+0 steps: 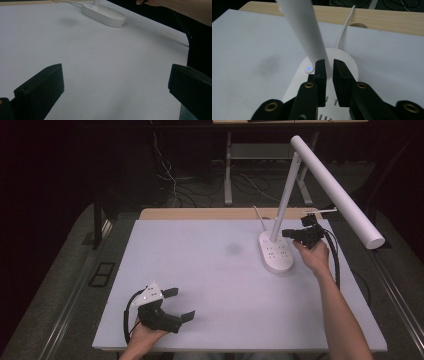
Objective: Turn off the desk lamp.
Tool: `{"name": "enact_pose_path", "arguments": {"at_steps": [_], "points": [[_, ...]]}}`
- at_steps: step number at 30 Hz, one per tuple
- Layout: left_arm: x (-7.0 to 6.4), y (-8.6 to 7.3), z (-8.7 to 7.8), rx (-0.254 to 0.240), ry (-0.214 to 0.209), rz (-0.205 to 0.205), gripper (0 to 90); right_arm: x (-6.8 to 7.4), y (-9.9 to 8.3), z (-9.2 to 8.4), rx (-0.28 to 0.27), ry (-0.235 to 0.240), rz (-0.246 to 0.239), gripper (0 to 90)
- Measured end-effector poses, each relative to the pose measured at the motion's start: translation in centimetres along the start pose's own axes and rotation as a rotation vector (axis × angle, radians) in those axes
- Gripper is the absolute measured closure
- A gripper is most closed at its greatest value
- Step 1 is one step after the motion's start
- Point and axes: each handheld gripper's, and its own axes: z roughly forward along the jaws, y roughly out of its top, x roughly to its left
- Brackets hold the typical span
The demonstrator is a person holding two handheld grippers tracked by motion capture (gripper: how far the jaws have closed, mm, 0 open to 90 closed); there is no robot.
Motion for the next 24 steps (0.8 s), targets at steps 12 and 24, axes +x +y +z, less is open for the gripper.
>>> {"name": "enact_pose_path", "arguments": {"at_steps": [12,24], "points": [[-0.1,0.0,-0.2,-0.006,-0.001,0.003,0.0,1.8,-1.6,-3.5,-0.029,0.004,-0.017,57.9],[-0.1,0.0,-0.1,-0.003,0.0,0.005,0.0,3.8,-4.6,-7.0,-0.07,0.045,-0.035,18.3]]}}
